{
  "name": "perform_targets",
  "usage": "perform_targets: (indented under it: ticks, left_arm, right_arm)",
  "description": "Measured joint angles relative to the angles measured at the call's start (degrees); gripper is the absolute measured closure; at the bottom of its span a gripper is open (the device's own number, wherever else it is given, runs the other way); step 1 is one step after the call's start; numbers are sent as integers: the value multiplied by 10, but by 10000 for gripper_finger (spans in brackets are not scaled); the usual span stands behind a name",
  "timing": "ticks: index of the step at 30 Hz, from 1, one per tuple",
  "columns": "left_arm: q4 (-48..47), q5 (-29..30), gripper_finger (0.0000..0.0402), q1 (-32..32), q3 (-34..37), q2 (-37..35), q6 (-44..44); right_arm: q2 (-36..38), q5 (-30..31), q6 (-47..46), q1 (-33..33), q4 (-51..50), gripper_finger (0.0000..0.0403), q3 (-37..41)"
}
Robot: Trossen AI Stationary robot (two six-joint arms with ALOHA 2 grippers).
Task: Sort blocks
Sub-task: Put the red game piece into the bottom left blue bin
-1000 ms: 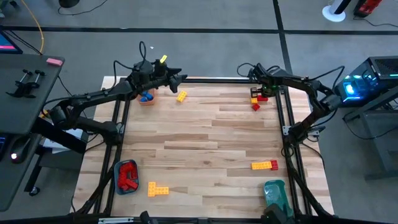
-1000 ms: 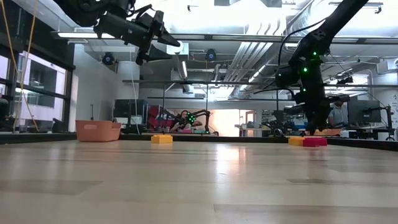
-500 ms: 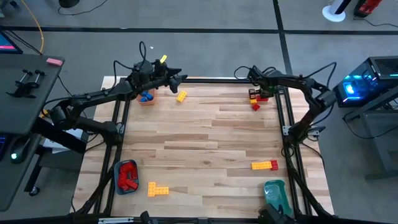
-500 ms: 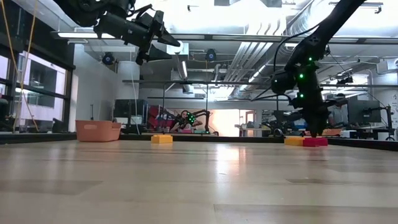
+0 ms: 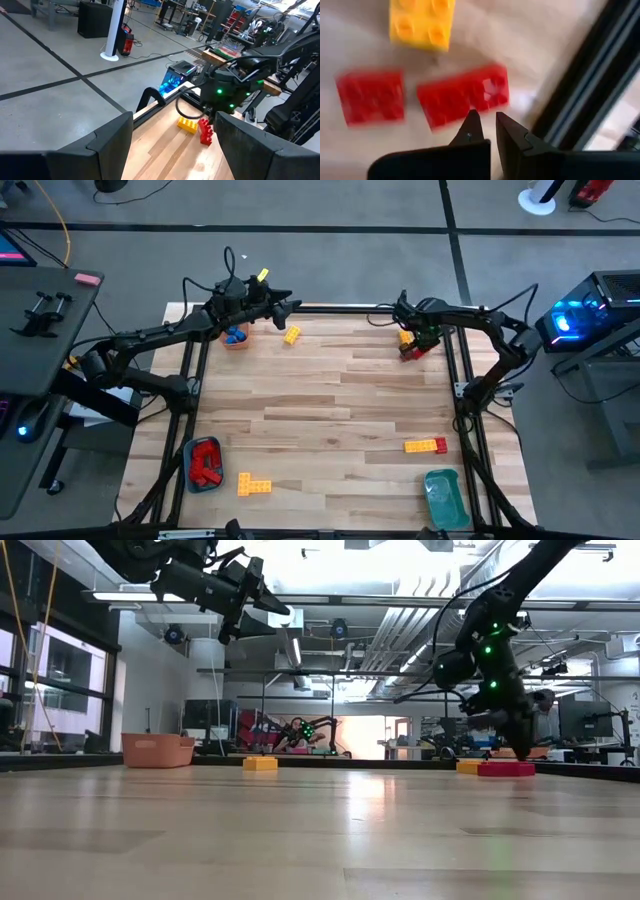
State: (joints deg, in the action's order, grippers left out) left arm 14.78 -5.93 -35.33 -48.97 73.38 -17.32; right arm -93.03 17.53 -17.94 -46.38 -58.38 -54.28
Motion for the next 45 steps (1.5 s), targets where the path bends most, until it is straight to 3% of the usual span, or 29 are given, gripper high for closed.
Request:
perform_targets:
  ticks: [6,11,24,36,45]
  left_arm:
    - [-1,0,133,0,0,0,0]
    - [-7,0,133,0,0,0,0]
    - [-7,1,133,0,0,0,0]
    - [-20,1,133,0,0,0,0]
    - [-46,2,133,0,0,0,0]
  right_arm:
    - [8,-32,1,27,-64,403,0]
    - [9,-53,-15,62,-37,403,0]
    - [10,84,-151,40,-8,403,-3]
    - [-21,22,-116,32,29,403,-2]
    - [-23,4,4,90,35,403,-2]
